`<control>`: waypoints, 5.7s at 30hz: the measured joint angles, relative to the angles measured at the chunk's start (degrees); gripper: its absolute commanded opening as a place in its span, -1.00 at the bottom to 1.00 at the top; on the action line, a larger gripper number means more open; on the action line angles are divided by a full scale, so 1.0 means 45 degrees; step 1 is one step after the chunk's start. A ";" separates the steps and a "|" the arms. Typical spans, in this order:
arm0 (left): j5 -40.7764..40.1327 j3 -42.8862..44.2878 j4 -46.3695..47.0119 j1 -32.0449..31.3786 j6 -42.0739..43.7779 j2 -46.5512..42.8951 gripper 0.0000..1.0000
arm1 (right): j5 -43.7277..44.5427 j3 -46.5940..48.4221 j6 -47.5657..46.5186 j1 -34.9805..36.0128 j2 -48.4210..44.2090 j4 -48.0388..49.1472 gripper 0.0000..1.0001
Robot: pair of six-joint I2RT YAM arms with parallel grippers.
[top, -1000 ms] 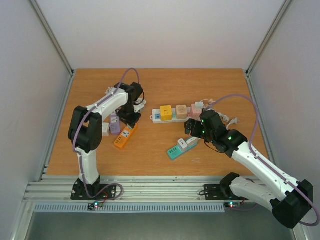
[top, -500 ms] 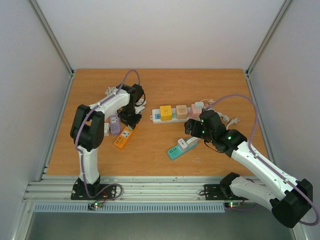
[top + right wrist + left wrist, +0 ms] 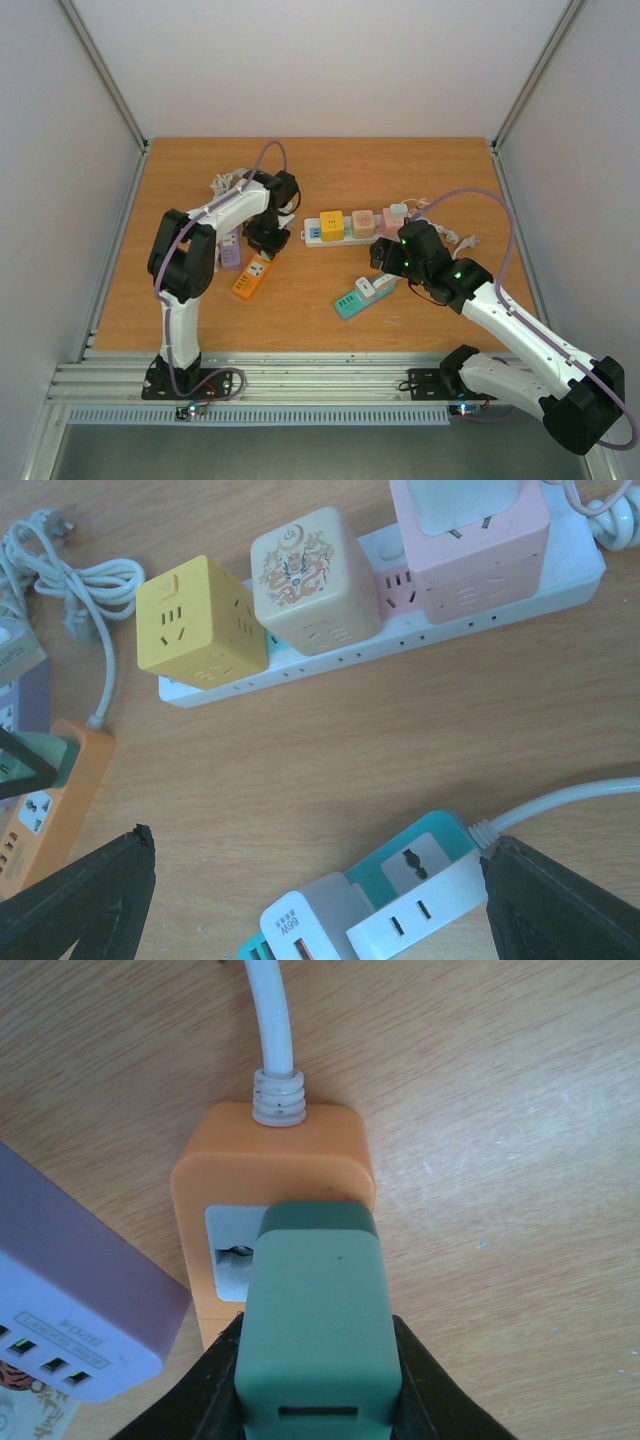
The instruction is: Insert the plug
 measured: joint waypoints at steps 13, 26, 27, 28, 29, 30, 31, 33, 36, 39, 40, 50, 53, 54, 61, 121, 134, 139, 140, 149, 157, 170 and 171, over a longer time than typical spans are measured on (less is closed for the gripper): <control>0.0194 0.0136 0.0117 -0.0481 -0.0437 -0.0316 0.39 | 0.0034 -0.0019 0.0000 0.0000 -0.0005 0.0000 0.81; -0.1690 -0.1666 0.2569 0.1073 -0.1447 -0.4148 0.83 | 0.0034 -0.0180 -0.0005 0.0000 -0.0175 -0.0005 0.82; -0.2113 -0.2030 0.2880 0.1418 -0.1792 -0.4503 0.85 | 0.0034 -0.0180 -0.0005 0.0000 -0.0194 -0.0005 0.82; -0.2467 -0.2307 0.3094 0.1700 -0.2064 -0.4779 0.87 | 0.0034 -0.0185 -0.0005 0.0000 -0.0209 -0.0005 0.82; -0.2822 -0.2594 0.3332 0.1972 -0.2419 -0.5056 0.95 | 0.0039 -0.0189 -0.0005 0.0000 -0.0233 -0.0005 0.82; -0.3254 -0.2982 0.3628 0.2283 -0.2890 -0.5416 0.98 | 0.0049 -0.0199 -0.0005 0.0000 -0.0248 -0.0005 0.82; -0.3521 -0.3235 0.3779 0.2467 -0.3181 -0.5683 0.99 | 0.0049 -0.0204 -0.0005 0.0000 -0.0257 -0.0010 0.82; -0.3983 -0.3837 0.4197 0.2812 -0.3963 -0.6266 0.99 | 0.0068 -0.0204 -0.0005 0.0000 -0.0282 -0.0019 0.82; -0.4231 -0.4682 0.4755 0.3347 -0.4911 -0.6975 0.99 | 0.0083 -0.0204 -0.0005 0.0000 -0.0330 -0.0029 0.82; -0.4002 -0.5309 0.5163 0.3852 -0.5493 -0.7121 0.99 | 0.0083 -0.0204 0.0000 0.0000 -0.0350 -0.0029 0.83; -0.3891 -0.5459 0.5241 0.3997 -0.5644 -0.7048 0.99 | 0.0087 -0.0204 0.0000 0.0000 -0.0355 -0.0029 0.83; -0.2735 -0.6178 0.5659 0.4658 -0.6343 -0.6057 0.99 | 0.0175 -0.0228 0.0000 0.0000 -0.0437 -0.0112 0.83; -0.2244 -0.6173 0.5688 0.4843 -0.6285 -0.5527 0.99 | 0.0282 -0.0228 -0.0005 0.0000 -0.0491 -0.0223 0.84; -0.2132 -0.6173 0.5693 0.4915 -0.6237 -0.5372 0.99 | 0.0321 -0.0228 -0.0005 0.0000 -0.0525 -0.0267 0.84; -0.1491 -0.6173 0.5659 0.5105 -0.5853 -0.4813 0.98 | 0.0457 -0.0228 -0.0005 0.0000 -0.0631 -0.0359 0.85; 0.7057 -0.6382 0.6849 0.4284 -0.8009 -1.0171 0.24 | -0.3424 -0.0525 -0.2739 0.2152 0.0000 0.4721 0.85; 1.1623 -0.7363 0.7543 0.4085 -0.8665 -1.1696 0.24 | -0.5367 0.0447 -0.7524 0.3225 0.3099 0.9403 0.78; 1.2473 -0.7363 0.7766 0.4085 -0.8937 -1.1973 0.24 | -0.6178 0.0787 -0.8845 0.3230 0.3837 1.0409 0.79; 1.2565 -0.7363 0.7781 0.4085 -0.8976 -1.2007 0.24 | -0.6377 0.1025 -0.9083 0.3230 0.4041 1.0472 0.79; 1.3605 -0.7363 0.8218 0.4085 -0.9520 -1.2488 0.25 | -0.7597 0.2069 -1.0744 0.3230 0.5076 1.1264 0.65; 1.4382 -0.7451 0.8908 0.4085 -1.0890 -1.2881 0.26 | -0.9262 0.2147 -1.1613 0.2793 0.5212 1.1565 0.12; 1.4950 -0.7674 0.9675 0.4090 -1.1696 -1.3012 0.31 | -1.0040 0.2516 -1.1939 0.2589 0.5265 1.1336 0.25; 1.4979 -0.7689 0.9748 0.4114 -1.1817 -1.3041 0.32 | -1.0117 0.2574 -1.1963 0.2579 0.5299 1.1332 0.24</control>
